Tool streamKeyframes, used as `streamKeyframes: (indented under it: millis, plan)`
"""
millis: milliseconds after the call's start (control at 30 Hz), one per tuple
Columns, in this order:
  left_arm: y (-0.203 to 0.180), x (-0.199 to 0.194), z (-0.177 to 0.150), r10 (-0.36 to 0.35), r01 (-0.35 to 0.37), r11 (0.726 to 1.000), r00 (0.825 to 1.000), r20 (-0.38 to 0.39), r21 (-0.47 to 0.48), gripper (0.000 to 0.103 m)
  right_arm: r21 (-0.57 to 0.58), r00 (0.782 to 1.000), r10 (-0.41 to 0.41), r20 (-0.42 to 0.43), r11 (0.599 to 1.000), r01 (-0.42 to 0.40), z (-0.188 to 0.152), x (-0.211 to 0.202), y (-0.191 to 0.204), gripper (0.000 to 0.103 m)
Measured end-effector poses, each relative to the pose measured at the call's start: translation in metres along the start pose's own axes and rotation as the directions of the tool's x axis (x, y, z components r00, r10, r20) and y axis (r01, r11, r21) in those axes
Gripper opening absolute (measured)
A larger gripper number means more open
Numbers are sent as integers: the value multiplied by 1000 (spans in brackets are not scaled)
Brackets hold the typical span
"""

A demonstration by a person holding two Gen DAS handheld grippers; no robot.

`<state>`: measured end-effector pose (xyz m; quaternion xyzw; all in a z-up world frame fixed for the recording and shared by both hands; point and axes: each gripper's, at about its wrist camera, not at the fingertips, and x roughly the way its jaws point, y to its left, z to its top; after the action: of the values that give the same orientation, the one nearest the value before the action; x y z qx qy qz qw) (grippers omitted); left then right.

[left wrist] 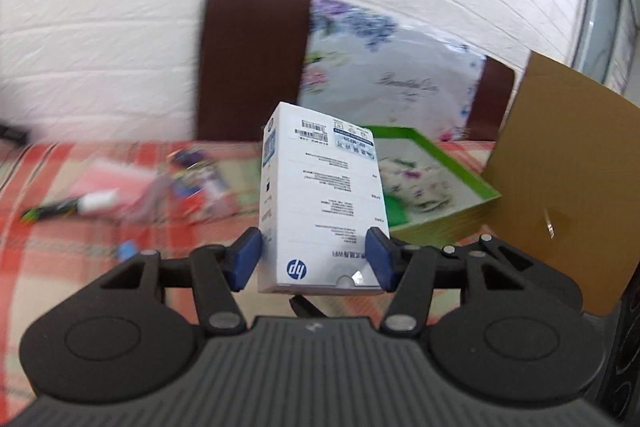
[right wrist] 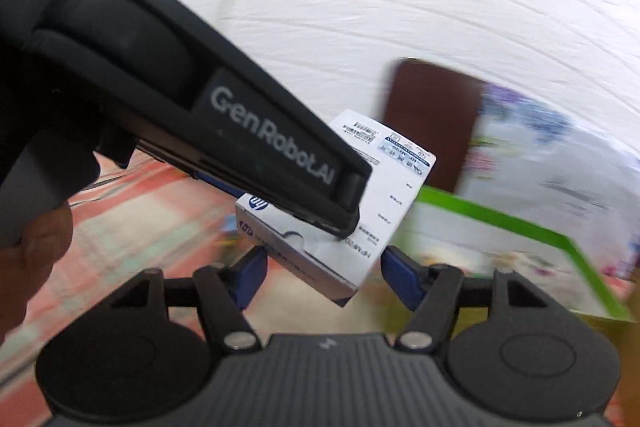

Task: Organize objects
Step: 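Grasp the white HP box with the left gripper and place it in the green box, then grasp the blue-capped marker with the right gripper and drop it into the green box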

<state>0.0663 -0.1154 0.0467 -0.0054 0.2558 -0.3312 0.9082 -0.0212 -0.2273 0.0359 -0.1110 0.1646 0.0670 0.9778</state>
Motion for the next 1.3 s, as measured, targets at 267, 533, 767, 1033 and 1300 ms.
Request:
streamKeyframes:
  millis: [267,533,767,1033,1300]
  plan:
    - [-28,105,39,158,-151,986,980,-121,67,70,9,981,-185,-50,983,185,10,74,-71,85]
    - [-5,30,-10,140,-137,989,989,-57,58,73,227,997,-78,1,971,76,-34,7,-65,85]
    - [39,2,-62,320,-317,947,934,-159,45,73,185,982,137,-129,976,-112,-40,8,-19,81]
    - [131,-30,-100,561,-575,817,812,-162,-51,96,133,952,219,-216,972,-193,-41,17,23,79]
    - [141,-33,-108,524,-531,844,847,-94,-79,101,131,921,305,-243,951,-280,-24,56,48,73]
